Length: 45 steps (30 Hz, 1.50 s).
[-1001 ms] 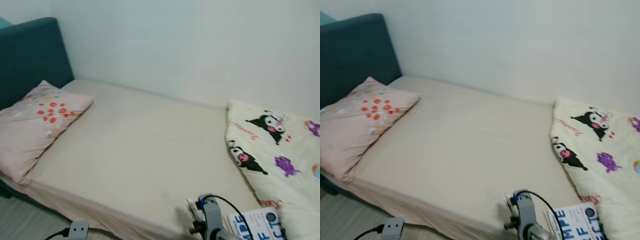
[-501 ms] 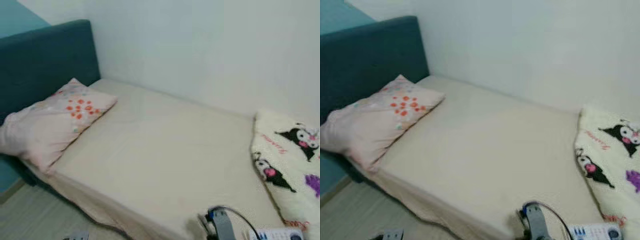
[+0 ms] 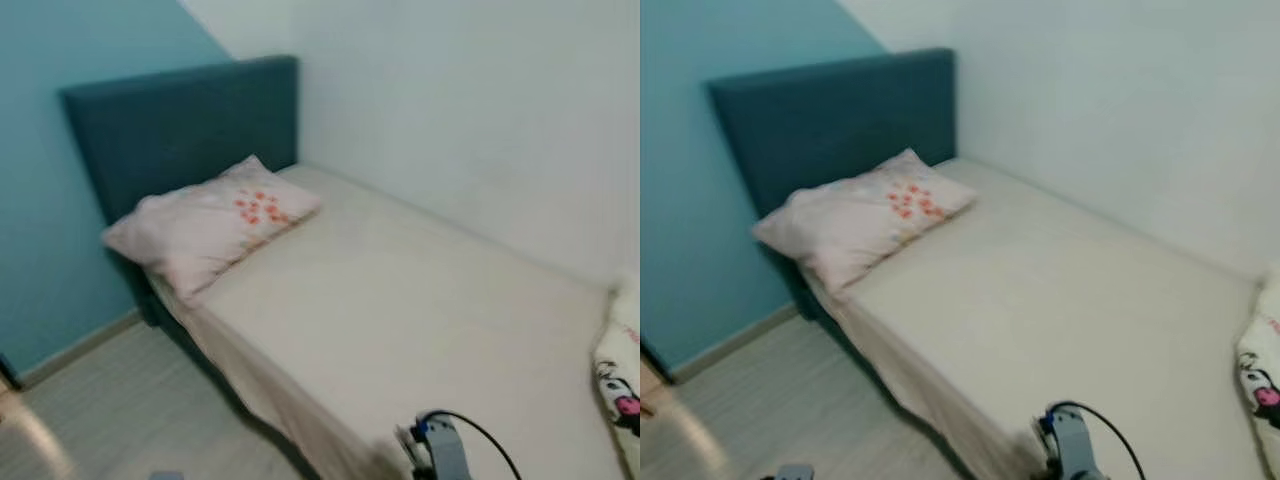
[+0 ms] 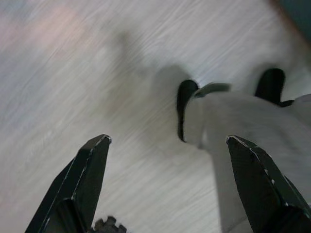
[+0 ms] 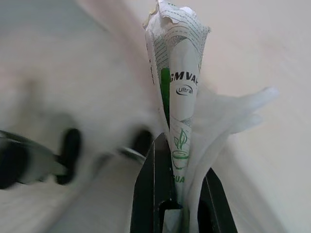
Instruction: Clean up the room
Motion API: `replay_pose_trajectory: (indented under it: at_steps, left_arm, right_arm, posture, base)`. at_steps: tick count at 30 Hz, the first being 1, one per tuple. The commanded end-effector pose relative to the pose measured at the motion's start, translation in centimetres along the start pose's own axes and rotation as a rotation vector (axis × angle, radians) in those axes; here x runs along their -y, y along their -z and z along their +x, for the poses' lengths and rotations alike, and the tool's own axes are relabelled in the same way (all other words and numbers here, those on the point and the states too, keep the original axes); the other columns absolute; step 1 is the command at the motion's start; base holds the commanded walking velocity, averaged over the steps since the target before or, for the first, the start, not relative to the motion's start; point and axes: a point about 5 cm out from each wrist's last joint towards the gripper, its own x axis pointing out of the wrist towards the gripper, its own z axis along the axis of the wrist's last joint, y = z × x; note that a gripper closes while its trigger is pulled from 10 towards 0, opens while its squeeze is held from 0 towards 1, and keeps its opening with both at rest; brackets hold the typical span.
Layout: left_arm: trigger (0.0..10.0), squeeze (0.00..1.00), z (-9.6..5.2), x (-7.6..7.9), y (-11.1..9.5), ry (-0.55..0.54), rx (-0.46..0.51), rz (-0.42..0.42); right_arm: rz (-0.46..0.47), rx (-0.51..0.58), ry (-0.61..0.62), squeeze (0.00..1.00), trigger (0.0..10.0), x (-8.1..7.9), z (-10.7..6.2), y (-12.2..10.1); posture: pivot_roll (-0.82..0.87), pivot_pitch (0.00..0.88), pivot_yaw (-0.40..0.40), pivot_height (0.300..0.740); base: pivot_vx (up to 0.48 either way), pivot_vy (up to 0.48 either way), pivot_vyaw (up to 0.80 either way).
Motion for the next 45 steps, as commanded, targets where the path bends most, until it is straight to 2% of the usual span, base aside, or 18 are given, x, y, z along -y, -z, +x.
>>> replay_pose_trajectory:
  at_steps: [1, 3, 4, 6, 9, 11, 13, 17, 22, 24, 25, 28, 31, 32, 36, 40, 42, 45]
  left_arm:
    - [10.0, 0.0, 0.0, 0.1, -0.1, 0.007, 0.002, 0.001]
    - [10.0, 0.0, 0.0, 0.1, -0.1, 0.007, 0.004, -0.008]
    - [10.0, 0.0, 0.1, 0.2, -0.5, 0.003, 0.012, -0.019]
    - [10.0, 0.0, 0.1, 0.2, -0.5, 0.003, 0.012, -0.019]
    - [10.0, 0.0, 0.2, 0.2, -1.7, -0.008, 0.052, -0.041]
    - [10.0, 0.0, 0.2, 0.2, -1.7, -0.008, 0.052, -0.041]
    - [10.0, 0.0, 0.3, 0.1, -2.4, -0.005, 0.07, -0.041]
    - [10.0, 0.0, 0.3, 0.3, -3.2, 0.001, 0.091, -0.041]
    - [10.0, 0.0, 0.4, 0.4, -3.5, 0.003, 0.102, -0.047]
    - [10.0, 0.0, 0.4, 0.5, -5.5, 0.003, 0.175, -0.083]
    - [10.0, 0.0, 0.4, 0.5, -5.5, 0.003, 0.175, -0.083]
    - [10.0, 0.0, 0.3, 0.6, -7.3, 0.001, 0.239, -0.106]
    - [10.0, 0.0, -0.1, 0.1, -10.9, -0.022, 0.375, -0.137]
    - [10.0, 0.0, -0.1, 0.1, -10.9, -0.022, 0.375, -0.137]
    - [10.0, 0.0, -0.9, -0.8, -14.5, -0.052, 0.511, -0.162]
    - [10.0, 0.0, -1.1, -1.0, -15.4, -0.057, 0.545, -0.158]
    - [10.0, 0.0, -1.9, -1.2, -17.6, -0.057, 0.637, -0.145]
    - [10.0, 0.0, -2.5, -1.2, -18.8, -0.056, 0.695, -0.141]
  right_arm:
    - [0.004, 0.041, 0.01, 0.0, 10.0, 0.5, 0.0, -0.9]
    - [-0.002, 0.071, -0.002, 0.0, 10.0, 0.3, 0.2, -1.9]
    - [-0.014, 0.115, -0.028, 0.0, 10.0, -0.2, 0.4, -3.2]
    - [-0.014, 0.115, -0.028, 0.0, 10.0, -0.2, 0.4, -3.2]
    - [-0.091, 0.227, -0.119, 0.0, 10.0, -2.0, 1.0, -6.9]
    - [-0.091, 0.227, -0.119, 0.0, 10.0, -2.0, 1.0, -6.9]
    - [-0.154, 0.257, -0.157, 0.0, 10.0, -2.9, 1.1, -8.1]
    - [-0.2, 0.273, -0.185, 0.0, 10.0, -3.5, 1.1, -8.6]
    - [-0.208, 0.283, -0.193, 0.0, 10.0, -3.6, 1.1, -8.8]
    - [-0.221, 0.306, -0.216, 0.0, 10.0, -3.8, 1.0, -9.2]
    - [-0.221, 0.306, -0.216, 0.0, 10.0, -3.8, 1.0, -9.2]
    - [-0.239, 0.328, -0.245, 0.0, 10.0, -4.2, 1.0, -9.7]
    - [-0.299, 0.381, -0.318, 0.0, 10.0, -5.4, 0.9, -10.9]
    - [-0.299, 0.381, -0.318, 0.0, 10.0, -5.4, 0.9, -10.9]
    - [-0.36, 0.458, -0.404, 0.0, 10.0, -6.9, 0.6, -12.8]
    - [-0.375, 0.478, -0.431, 0.0, 10.0, -7.4, 0.4, -13.3]
    - [-0.405, 0.524, -0.496, 0.0, 10.0, -8.5, 0.1, -14.4]
    - [-0.425, 0.552, -0.535, 0.0, 10.0, -9.1, -0.1, -15.0]
  posture:
    - [-0.03, 0.0, -0.082, 0.74]
    - [-0.03, 0.0, -0.082, 0.74]
    - [-0.02, 0.0, -0.085, 0.74]
    - [-0.02, 0.0, -0.085, 0.74]
    - [-0.02, 0.0, -0.089, 0.74]
    - [-0.02, 0.0, -0.089, 0.74]
    - [-0.02, 0.0, -0.087, 0.74]
    - [-0.02, 0.0, -0.082, 0.74]
    - [-0.02, 0.0, -0.081, 0.74]
    - [-0.02, 0.0, -0.078, 0.74]
    - [-0.02, 0.0, -0.078, 0.74]
    - [-0.02, 0.0, -0.077, 0.74]
    - [-0.02, 0.0, -0.076, 0.74]
    - [-0.02, 0.0, -0.076, 0.74]
    - [-0.01, 0.0, -0.071, 0.74]
    - [-0.01, 0.0, -0.07, 0.74]
    - [-0.01, 0.0, -0.068, 0.74]
    - [-0.01, 0.0, -0.067, 0.74]
  base:
    - [0.0, 0.0, 0.68]
    - [0.0, 0.0, 0.68]
    - [0.0, 0.0, 0.68]
    - [0.0, 0.0, 0.68]
    - [0.374, 0.0, 0.68]
    - [0.394, 0.0, 0.68]
    - [0.418, 0.0, 0.68]
    - [0.425, 0.0, 0.68]
    - [0.424, 0.0, 0.68]
    - [0.424, 0.0, 0.68]
    - [0.424, 0.0, 0.68]
    - [0.424, 0.0, 0.68]
    - [0.423, 0.0, 0.68]
    - [0.424, 0.0, 0.68]
    - [0.426, 0.0, 0.68]
    - [0.431, 0.0, 0.68]
    - [0.431, 0.0, 0.69]
    - [0.431, 0.0, 0.69]
